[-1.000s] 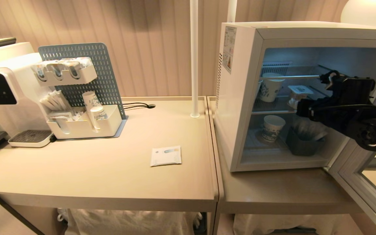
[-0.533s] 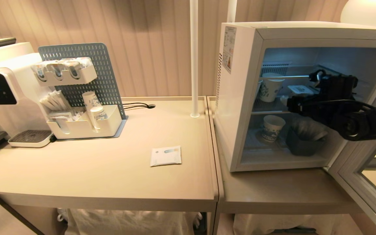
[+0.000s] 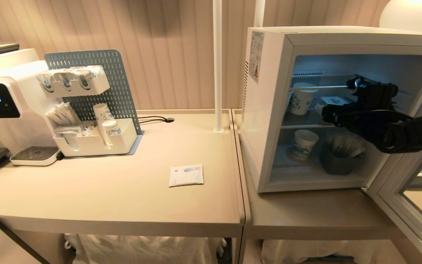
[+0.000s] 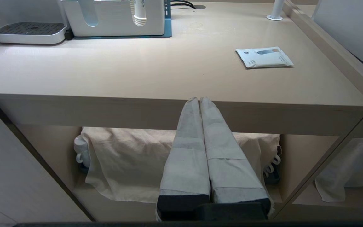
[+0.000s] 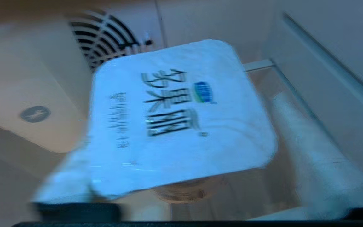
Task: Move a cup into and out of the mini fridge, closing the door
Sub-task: Take the yoghurt out of the freezer
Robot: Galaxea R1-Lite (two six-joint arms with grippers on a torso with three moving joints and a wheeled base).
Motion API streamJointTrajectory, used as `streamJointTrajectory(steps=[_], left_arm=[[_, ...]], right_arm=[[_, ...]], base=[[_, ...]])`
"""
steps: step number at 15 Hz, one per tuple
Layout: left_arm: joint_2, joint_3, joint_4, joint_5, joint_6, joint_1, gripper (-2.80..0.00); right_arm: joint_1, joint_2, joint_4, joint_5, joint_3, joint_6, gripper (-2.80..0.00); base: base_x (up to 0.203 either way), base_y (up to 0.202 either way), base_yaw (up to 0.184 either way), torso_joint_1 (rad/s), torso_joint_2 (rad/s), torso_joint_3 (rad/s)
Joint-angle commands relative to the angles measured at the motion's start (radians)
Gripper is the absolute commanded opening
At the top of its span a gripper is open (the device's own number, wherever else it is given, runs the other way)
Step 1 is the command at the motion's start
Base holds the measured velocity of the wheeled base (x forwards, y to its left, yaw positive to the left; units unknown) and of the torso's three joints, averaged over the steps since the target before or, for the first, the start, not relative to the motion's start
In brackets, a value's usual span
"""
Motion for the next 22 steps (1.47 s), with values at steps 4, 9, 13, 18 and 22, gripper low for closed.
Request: streamJointTrajectory(steps=[4,9,13,18,22], left_arm=[[0.002,0.002,0.0,0.0,0.0,0.0,-2.8],[0.002,0.002,0.0,0.0,0.0,0.0,-2.8],[0.002,0.002,0.0,0.0,0.0,0.0,-2.8],[0.002,0.003,0.0,0.0,0.0,0.0,-2.8],[0.002,0.003,0.0,0.0,0.0,0.0,-2.8]], right_arm=[[-0.001,-0.018,-0.001,0.01,0.057,0.006,-2.8],[0.024,-0.142,-0.011,0.025,0.207,0.015,-2.8],[0.093,-0.361,-0.015,0.038,0.43,0.024,-2.8],[0.181,-0.649,-0.007,0.031,0.647,0.026,-2.8],[0.267,-0.94,0.103,0.011,0.765,0.029,-2.8]], base=[[0.0,0.0,0.0,0.0,0.0,0.0],[0.0,0.0,0.0,0.0,0.0,0.0],[0.0,0.0,0.0,0.0,0.0,0.0],[0.0,0.0,0.0,0.0,0.0,0.0],[0.0,0.0,0.0,0.0,0.0,0.0]])
